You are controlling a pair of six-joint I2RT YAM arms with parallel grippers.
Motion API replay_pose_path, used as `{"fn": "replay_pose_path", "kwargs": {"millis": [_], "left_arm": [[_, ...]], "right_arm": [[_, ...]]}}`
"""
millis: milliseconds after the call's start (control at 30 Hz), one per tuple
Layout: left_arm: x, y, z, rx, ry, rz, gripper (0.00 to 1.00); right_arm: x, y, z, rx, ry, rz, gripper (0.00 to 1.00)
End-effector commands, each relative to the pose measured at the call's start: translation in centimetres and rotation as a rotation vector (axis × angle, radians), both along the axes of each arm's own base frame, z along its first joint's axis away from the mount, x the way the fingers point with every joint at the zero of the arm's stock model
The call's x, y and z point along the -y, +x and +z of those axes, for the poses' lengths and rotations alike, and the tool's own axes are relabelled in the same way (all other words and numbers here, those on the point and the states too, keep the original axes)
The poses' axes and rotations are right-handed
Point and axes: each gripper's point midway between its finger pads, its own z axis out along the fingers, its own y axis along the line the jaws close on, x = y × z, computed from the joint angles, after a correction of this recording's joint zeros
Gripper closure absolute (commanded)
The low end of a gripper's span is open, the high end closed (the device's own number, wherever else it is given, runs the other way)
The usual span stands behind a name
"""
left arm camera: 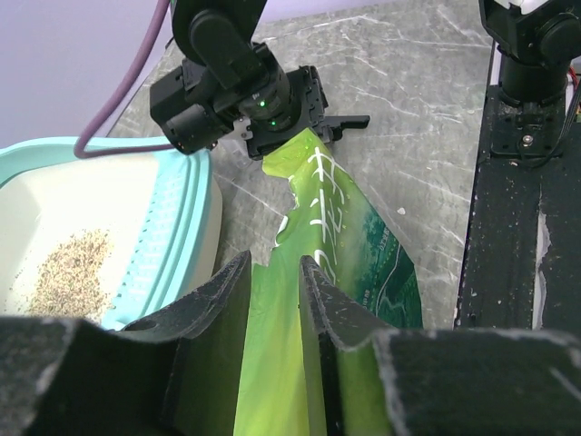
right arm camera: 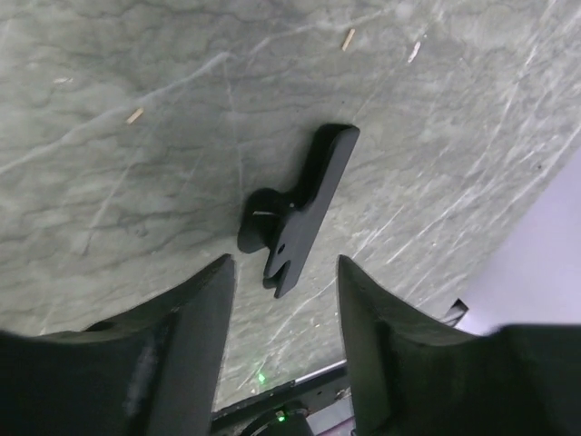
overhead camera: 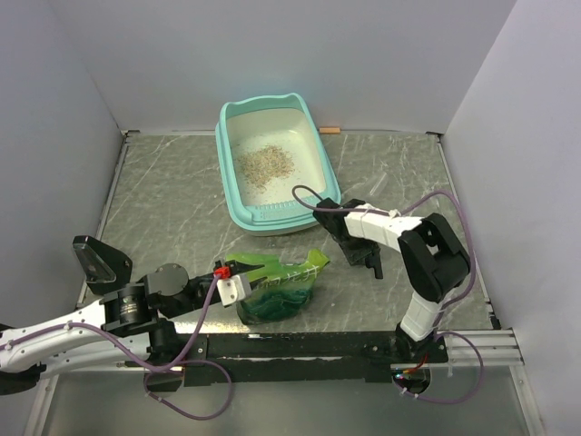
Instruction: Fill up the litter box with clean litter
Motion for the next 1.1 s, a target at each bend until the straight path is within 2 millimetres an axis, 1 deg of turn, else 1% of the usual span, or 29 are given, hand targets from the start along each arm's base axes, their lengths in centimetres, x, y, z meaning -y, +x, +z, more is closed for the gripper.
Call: {"fn": "replay_pose_path", "kwargs": {"millis": [0,33,200,233,400,500,633,733,800,833,867,900,1000,1067], "left_arm": [[0.3,0.0,1.2,-0.001,-0.051,-0.006,0.67],[0.2,0.0,1.3,0.0,-0.054,-0.003,0.67],[0.1,0.0,1.2,0.002,-0.053,-0.002,0.67],[0.1,0.1,1.2,0.002,-0.055,0.0,0.67],[0.0,0.0,1.1,-0.001,-0.053,0.0,0.67],[0.0,0.1,1.0,-0.002,-0.047,0.003,0.68],[-0.1,0.1,1.0,-0.002,-0.049,0.006,0.68],[-0.1,0.1,0.9,-0.006,-0.048,0.008,0.68],[-0.2,0.2,0.8,-0.004,-0.046,0.011,0.68],[-0.2,0.2,0.9,-0.003,-0.049,0.011,0.68],[-0.2,0.2,0.8,-0.004,-0.048,0.012,0.68],[-0.2,0.2,0.8,-0.004,-0.046,0.012,0.68],[0.0,0.1,0.6,-0.008,-0.038,0.006,0.68],[0.0,0.1,0.6,-0.008,-0.038,0.006,0.68]], "right_arm": [[0.7,1.0,0.9,0.023,-0.065,-0.012,0.47],[1.0,1.0,0.8,0.021,-0.081,-0.012,0.5],[1.3,1.0,0.3,-0.004,-0.094,-0.011,0.53],[1.3,1.0,0.3,-0.005,-0.096,-0.009,0.55],[1.4,1.1,-0.1,-0.026,-0.102,-0.009,0.57],[1.4,1.0,-0.4,-0.041,-0.103,-0.003,0.63],[1.3,1.0,-0.8,-0.062,-0.101,0.003,0.77],[1.4,1.0,-1.0,-0.071,-0.106,0.004,0.8],[1.5,1.1,-1.0,-0.071,-0.108,0.001,0.79],[1.6,1.0,-1.0,-0.073,-0.115,0.001,0.76],[1.6,1.1,-1.1,-0.072,-0.118,0.002,0.7],[1.7,1.1,-1.1,-0.07,-0.118,0.0,0.59],[1.8,1.1,-1.2,-0.073,-0.123,0.0,0.54],[1.9,1.2,-1.2,-0.076,-0.123,-0.006,0.54]]}}
